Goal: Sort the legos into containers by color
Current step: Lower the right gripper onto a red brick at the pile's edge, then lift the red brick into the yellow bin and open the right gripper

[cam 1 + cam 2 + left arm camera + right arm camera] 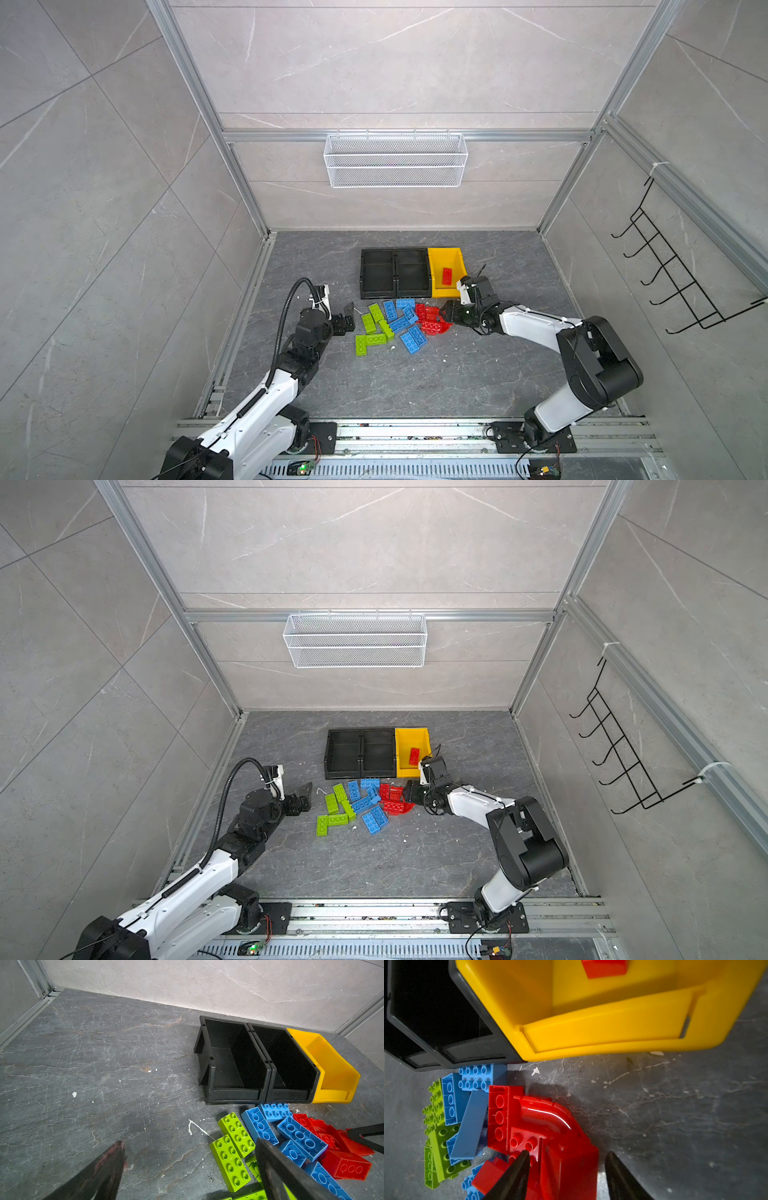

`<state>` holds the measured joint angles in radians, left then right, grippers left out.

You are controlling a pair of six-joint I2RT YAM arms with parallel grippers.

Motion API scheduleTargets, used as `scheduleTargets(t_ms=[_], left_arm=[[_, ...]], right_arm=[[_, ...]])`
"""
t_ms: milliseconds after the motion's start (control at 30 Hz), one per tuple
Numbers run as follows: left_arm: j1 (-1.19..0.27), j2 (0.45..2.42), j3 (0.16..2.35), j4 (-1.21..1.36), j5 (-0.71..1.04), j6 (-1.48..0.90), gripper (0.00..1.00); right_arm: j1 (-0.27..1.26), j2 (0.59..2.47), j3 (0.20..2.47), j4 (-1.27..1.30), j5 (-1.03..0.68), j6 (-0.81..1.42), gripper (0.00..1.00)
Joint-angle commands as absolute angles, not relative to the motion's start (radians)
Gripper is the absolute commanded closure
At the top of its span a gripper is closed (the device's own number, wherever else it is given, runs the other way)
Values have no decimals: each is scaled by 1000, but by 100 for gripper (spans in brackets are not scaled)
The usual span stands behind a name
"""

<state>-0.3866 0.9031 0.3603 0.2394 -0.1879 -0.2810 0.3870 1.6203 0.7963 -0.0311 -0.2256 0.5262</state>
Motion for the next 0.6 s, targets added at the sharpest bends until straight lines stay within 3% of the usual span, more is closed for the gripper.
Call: scheduleTargets(t_ms=[0, 367, 567], left_arm=[[-387, 902, 365, 272, -213, -272, 1], [-386, 900, 366, 268, -215, -273, 1], [-386, 897, 365, 267, -215, -272, 1]], right_arm=[[393, 1648, 792, 2, -246, 540, 41], [394, 1663, 773, 35, -247, 543, 49], [393, 1653, 781, 16, -232, 531, 59]])
